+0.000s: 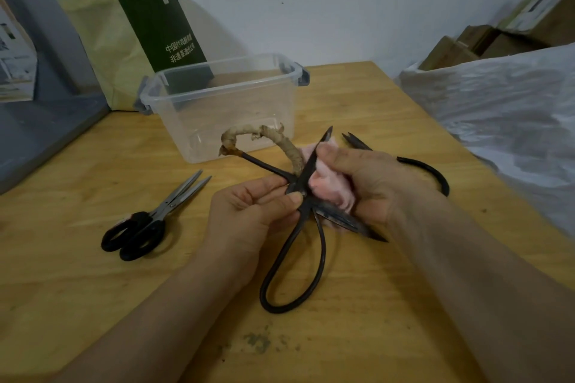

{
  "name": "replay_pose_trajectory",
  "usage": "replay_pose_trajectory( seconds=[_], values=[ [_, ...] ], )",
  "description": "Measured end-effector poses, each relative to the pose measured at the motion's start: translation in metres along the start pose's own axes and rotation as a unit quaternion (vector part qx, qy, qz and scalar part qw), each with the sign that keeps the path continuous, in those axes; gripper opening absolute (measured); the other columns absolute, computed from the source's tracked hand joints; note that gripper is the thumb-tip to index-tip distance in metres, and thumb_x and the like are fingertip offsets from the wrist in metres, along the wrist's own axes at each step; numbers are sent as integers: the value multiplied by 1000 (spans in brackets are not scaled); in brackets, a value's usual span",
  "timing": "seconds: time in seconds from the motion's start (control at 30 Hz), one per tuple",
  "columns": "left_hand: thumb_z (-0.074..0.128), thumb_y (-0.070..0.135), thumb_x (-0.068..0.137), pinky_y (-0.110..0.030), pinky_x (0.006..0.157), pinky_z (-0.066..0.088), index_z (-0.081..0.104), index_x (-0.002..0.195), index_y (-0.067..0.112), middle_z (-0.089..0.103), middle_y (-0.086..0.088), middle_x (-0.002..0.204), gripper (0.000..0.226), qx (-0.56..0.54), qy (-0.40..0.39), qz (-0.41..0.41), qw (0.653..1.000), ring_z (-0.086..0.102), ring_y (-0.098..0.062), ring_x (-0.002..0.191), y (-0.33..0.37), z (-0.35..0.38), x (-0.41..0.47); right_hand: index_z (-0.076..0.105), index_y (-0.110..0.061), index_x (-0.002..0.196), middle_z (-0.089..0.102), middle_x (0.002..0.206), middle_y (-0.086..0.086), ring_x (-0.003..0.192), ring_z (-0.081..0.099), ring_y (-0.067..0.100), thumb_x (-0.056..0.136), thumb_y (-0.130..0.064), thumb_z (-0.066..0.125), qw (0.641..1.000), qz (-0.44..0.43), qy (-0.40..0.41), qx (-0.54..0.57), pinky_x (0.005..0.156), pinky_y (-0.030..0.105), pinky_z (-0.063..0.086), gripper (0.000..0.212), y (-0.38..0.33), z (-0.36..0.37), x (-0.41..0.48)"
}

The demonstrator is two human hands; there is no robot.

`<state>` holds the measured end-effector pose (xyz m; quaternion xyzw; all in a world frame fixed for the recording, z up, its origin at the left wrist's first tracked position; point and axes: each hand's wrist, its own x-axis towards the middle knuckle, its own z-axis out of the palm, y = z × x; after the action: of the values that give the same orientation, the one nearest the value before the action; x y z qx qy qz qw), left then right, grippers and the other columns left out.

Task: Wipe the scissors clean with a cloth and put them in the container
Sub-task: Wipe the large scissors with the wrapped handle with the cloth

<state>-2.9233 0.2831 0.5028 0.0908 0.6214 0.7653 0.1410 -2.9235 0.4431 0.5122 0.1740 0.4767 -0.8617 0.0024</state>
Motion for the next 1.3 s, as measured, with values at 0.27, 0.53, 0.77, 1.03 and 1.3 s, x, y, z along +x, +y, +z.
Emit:
replay_pose_trajectory(
  seconds=[0.27, 0.53, 0.77, 1.03, 1.3],
  values=[
    [65, -8, 75, -18, 59, 56, 68, 103, 4, 75, -8, 90, 30, 15, -22, -9, 1000, 72, -14, 75, -1, 4, -3, 68, 0, 101, 71, 96, 21, 80, 70, 29, 55, -11, 76, 995, -48, 54, 66, 74, 43, 57, 48, -8, -5, 13],
    [68, -7, 70, -18, 55, 54, 66, 106, -1, 75, -10, 88, 37, 2, -3, -8, 1000, 72, -16, 74, 1, 1, 1, 67, 4, 90, 69, 71, 18, 52, 65, 24, 70, -8, 75, 996, -56, 64, 14, 48, 33, 54, 24, -4, -2, 11],
    [69, -7, 69, -19, 54, 55, 67, 105, -3, 74, -12, 87, 36, -3, 7, -17, 1000, 71, -16, 70, 1, 2, 1, 68, 3, 95, 65, 63, 15, 45, 60, 20, 70, -13, 74, 999, -23, 20, -18, 45, 28, 50, 30, -2, -4, 7],
    [70, -7, 67, -18, 54, 53, 66, 108, -4, 73, -15, 93, 41, -2, 6, -28, 1000, 72, -19, 75, 0, 3, -2, 67, 1, 89, 70, 81, 20, 63, 68, 28, 76, -14, 74, 996, -47, 76, -2, 59, 42, 58, 21, -9, -6, 14],
    [70, -8, 68, -19, 55, 54, 66, 108, -3, 74, -15, 93, 41, -5, 10, -30, 1000, 72, -21, 75, 0, 2, -1, 64, 2, 81, 64, 66, 19, 47, 60, 24, 81, -13, 71, 995, -62, 80, -22, 50, 38, 54, 17, -5, -1, 14]
  ],
)
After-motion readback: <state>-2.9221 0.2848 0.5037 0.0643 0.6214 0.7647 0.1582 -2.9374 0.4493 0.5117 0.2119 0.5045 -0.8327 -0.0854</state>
